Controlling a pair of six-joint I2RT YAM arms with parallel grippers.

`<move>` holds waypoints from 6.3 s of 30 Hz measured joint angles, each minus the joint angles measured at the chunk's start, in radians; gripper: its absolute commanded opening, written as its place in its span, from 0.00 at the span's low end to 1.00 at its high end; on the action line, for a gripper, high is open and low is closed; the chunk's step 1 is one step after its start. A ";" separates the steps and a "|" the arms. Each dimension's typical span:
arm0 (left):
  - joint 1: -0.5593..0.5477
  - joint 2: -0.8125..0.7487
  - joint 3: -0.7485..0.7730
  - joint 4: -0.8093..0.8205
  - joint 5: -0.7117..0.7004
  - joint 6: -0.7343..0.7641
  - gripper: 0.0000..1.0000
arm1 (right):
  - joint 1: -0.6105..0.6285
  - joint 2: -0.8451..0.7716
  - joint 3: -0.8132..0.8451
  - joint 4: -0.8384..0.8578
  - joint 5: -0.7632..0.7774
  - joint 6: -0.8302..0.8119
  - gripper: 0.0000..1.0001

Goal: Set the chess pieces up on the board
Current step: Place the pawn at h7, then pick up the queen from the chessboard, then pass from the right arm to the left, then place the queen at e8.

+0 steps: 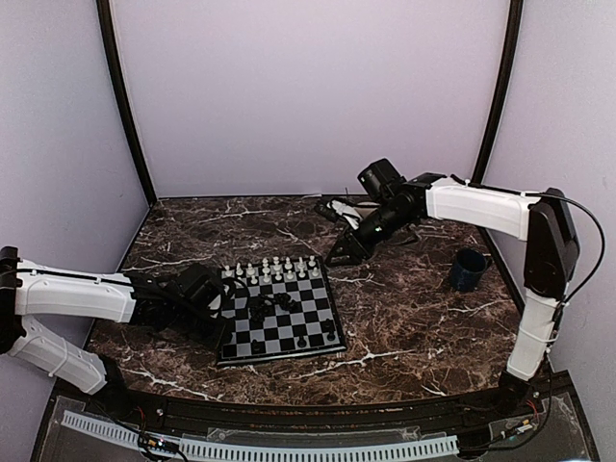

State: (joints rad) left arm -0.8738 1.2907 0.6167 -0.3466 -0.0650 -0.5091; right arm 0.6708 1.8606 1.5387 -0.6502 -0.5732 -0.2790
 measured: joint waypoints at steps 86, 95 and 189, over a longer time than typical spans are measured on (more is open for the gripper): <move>0.400 -0.083 0.196 0.382 0.248 -0.159 0.86 | 0.331 0.629 0.692 -0.270 0.392 -0.103 0.22; 0.400 -0.083 0.185 0.382 0.243 -0.160 0.80 | 0.331 0.592 0.632 -0.249 0.399 -0.098 0.17; 0.257 0.083 0.219 0.442 0.532 0.109 0.07 | -0.077 -0.128 -0.076 -0.034 0.036 -0.044 0.42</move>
State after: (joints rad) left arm -0.6163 1.3739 0.8360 0.0956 0.4671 -0.3996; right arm 0.5941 1.7329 1.4624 -0.6842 -0.5369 -0.3229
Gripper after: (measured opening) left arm 0.130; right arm 0.417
